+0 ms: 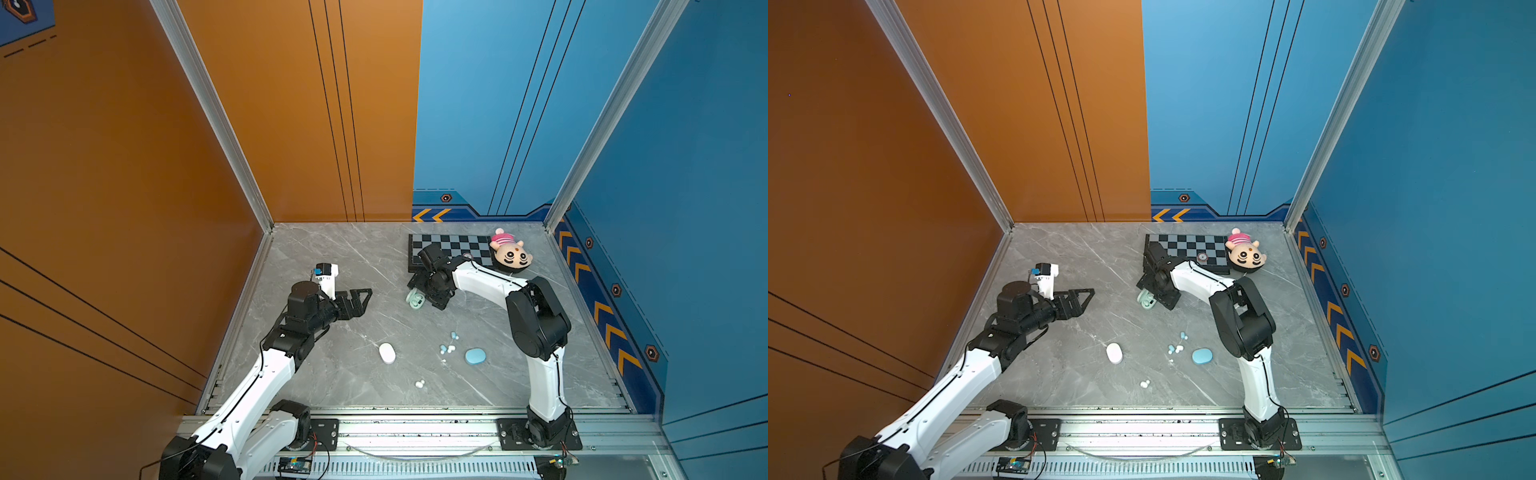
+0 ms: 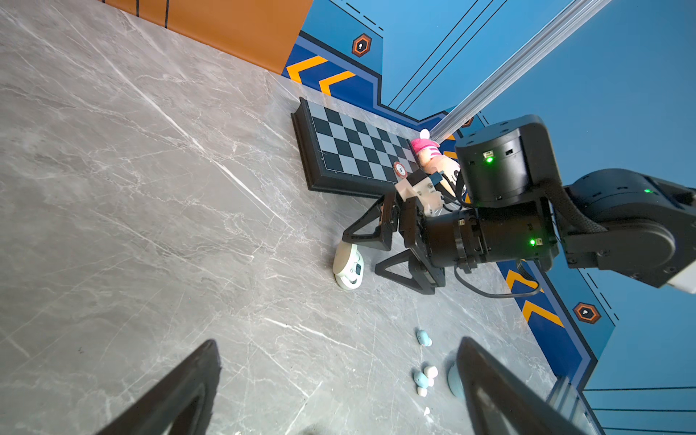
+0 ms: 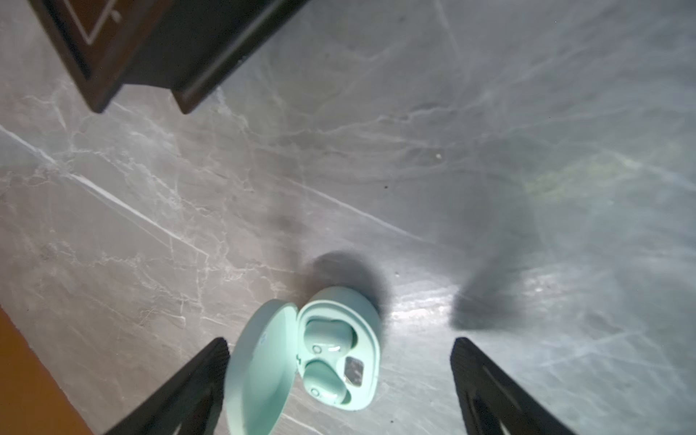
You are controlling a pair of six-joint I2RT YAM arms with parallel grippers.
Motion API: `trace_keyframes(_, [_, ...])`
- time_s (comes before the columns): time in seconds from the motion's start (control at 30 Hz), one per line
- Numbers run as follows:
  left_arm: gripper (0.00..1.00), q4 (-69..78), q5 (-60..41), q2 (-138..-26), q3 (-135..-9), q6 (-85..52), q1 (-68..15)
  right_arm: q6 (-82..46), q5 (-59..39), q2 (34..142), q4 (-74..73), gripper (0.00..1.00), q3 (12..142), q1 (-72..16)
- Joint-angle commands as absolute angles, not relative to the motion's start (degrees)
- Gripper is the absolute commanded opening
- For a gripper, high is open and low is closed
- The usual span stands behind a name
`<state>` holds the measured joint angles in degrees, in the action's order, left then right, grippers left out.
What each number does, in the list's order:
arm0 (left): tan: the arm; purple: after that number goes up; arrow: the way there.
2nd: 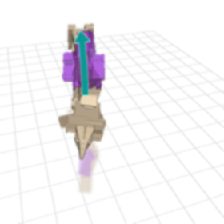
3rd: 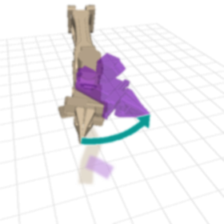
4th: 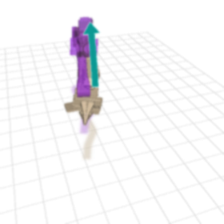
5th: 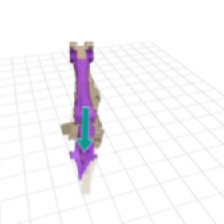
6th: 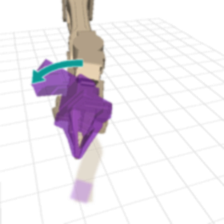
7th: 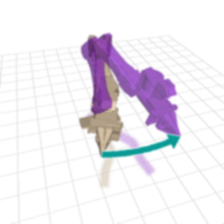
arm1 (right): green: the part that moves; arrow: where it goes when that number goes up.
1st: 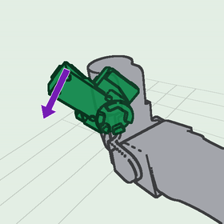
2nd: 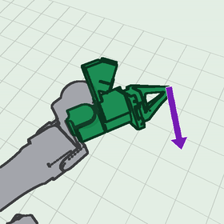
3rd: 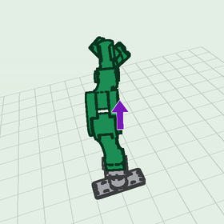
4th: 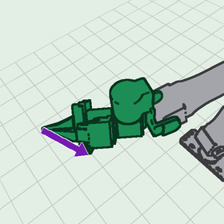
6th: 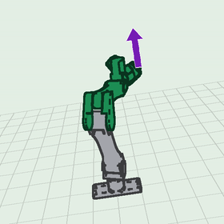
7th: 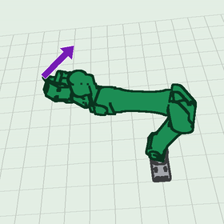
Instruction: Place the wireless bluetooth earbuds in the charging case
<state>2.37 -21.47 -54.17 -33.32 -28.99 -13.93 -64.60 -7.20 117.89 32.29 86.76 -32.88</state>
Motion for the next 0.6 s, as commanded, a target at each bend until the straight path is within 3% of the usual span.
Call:
trace_keyframes(0.0, [0.98,3.6,-20.9,-54.3,-32.9,-29.1,-13.9,-65.7,-5.2,115.7,34.3,0.93,85.2,-32.6])
trace_keyframes(0.37, [0.99,4.8,-24.2,-54.8,-32.8,-29.1,-13.8,-58.3,-7.1,106.2,35.4,0.92,79.2,-31.2])
trace_keyframes(0.57, [0.94,12.1,-33.0,-54.9,-32.8,-25.8,-16.9,-45.3,-10.7,95.2,48.2,0.89,75.4,-28.3])
